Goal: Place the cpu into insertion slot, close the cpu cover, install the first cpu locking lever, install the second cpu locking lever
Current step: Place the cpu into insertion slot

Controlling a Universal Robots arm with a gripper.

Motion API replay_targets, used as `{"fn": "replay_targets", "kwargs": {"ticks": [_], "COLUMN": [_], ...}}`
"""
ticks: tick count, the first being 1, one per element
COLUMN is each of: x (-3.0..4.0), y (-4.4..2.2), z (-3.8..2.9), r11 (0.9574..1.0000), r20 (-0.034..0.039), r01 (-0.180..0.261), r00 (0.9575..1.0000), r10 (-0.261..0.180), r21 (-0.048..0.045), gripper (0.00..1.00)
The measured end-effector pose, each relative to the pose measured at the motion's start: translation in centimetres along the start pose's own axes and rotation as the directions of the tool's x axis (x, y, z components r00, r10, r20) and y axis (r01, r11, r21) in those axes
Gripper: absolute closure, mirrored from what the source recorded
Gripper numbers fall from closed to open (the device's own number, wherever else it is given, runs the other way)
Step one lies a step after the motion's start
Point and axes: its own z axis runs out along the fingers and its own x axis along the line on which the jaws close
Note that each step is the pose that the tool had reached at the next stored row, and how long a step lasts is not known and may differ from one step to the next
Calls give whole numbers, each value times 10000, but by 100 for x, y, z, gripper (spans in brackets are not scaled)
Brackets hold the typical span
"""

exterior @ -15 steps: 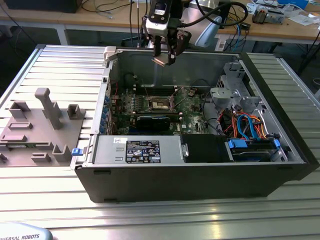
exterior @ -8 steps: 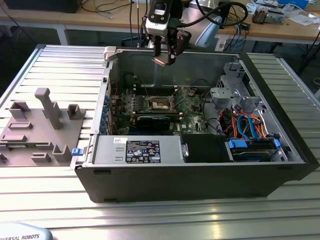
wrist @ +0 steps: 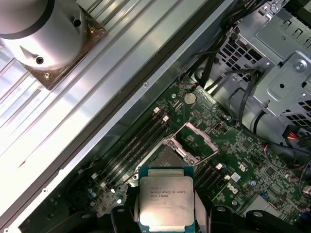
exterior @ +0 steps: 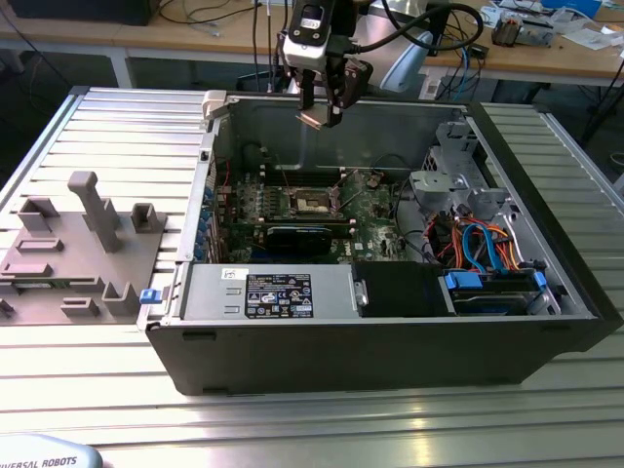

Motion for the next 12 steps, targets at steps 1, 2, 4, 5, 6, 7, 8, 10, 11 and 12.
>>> {"fn": "replay_targets", "kwargs": {"ticks": [1, 2, 4, 5, 6, 7, 8, 10, 11, 12], "x": [0, 0, 0, 0, 0, 0, 0, 0, 0, 0], "y": [0, 0, 0, 0, 0, 0, 0, 0, 0, 0], "z": [0, 0, 0, 0, 0, 0, 0, 0, 0, 0], "r11": [10000, 10000, 10000, 10000, 10000, 10000, 10000, 10000, 9999, 9999], "r20": [2, 2, 3, 5, 6, 7, 7, 9, 10, 10], "r01": [-9, -16, -37, -52, -63, -70, -76, -96, -103, -117], "r00": [10000, 10000, 10000, 10000, 10000, 10000, 10000, 10000, 9999, 9999], "r10": [9, 16, 37, 52, 63, 70, 76, 96, 103, 117], "r21": [0, 0, 0, -1, -1, -1, -1, -2, -1, -2], "gripper": [46, 46, 46, 46, 46, 46, 46, 46, 46, 46]}}
